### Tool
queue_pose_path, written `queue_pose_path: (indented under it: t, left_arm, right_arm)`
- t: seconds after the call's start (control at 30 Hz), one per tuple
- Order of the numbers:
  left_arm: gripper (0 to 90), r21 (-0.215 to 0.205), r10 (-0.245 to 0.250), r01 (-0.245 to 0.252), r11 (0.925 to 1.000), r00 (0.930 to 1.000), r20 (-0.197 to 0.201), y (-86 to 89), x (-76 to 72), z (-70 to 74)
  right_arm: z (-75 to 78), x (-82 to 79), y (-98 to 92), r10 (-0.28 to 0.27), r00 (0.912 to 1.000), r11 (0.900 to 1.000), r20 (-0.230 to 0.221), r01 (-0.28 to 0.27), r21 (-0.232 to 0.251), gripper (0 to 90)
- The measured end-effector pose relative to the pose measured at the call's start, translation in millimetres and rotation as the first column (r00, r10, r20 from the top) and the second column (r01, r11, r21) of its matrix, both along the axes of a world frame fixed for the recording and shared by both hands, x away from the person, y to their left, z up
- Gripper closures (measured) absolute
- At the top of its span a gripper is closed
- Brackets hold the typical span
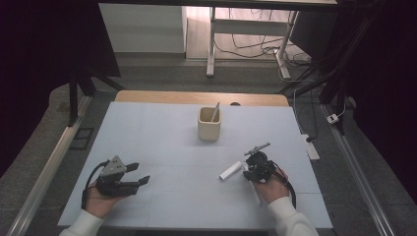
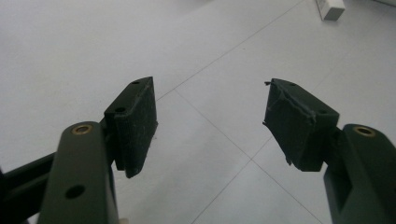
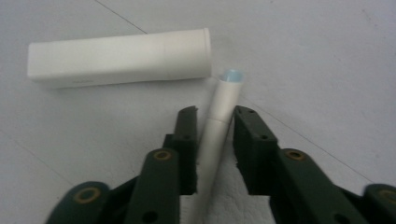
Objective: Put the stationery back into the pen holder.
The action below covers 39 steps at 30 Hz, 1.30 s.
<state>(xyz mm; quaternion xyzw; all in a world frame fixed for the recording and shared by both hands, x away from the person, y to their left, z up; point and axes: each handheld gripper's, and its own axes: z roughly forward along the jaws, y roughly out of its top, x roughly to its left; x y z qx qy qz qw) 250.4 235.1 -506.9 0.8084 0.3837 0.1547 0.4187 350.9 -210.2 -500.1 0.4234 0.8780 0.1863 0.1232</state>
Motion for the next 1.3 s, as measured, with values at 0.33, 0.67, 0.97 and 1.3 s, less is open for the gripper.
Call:
queue_pose_path:
  t: [0.33,0.67,0.97,1.3]
  left_arm:
    - [33.4,-0.001,0.004,-0.004,1.0000,1.0000,0.002,1.4,-0.7,-0.1]
    - [33.5,-0.002,0.005,-0.005,1.0000,1.0000,0.003,1.5,-0.7,0.1]
    - [33.5,-0.003,0.009,-0.009,1.0000,1.0000,0.003,2.8,-0.6,0.3]
    - [33.5,-0.004,0.009,-0.009,0.9999,1.0000,0.003,3.1,-0.6,0.5]
  right_arm:
    - [0.9,0.8,-2.2,-0.005,1.0000,1.000,0.007,0.005,-0.020,77.7]
    - [8.7,0.3,-10.7,-0.005,0.9992,1.000,0.040,0.004,0.007,77.7]
    - [20.4,-2.0,-18.0,-0.008,0.9961,0.999,0.088,0.004,0.045,77.7]
    - [31.3,-5.5,-20.8,0.004,0.9909,0.994,0.135,-0.019,0.111,77.7]
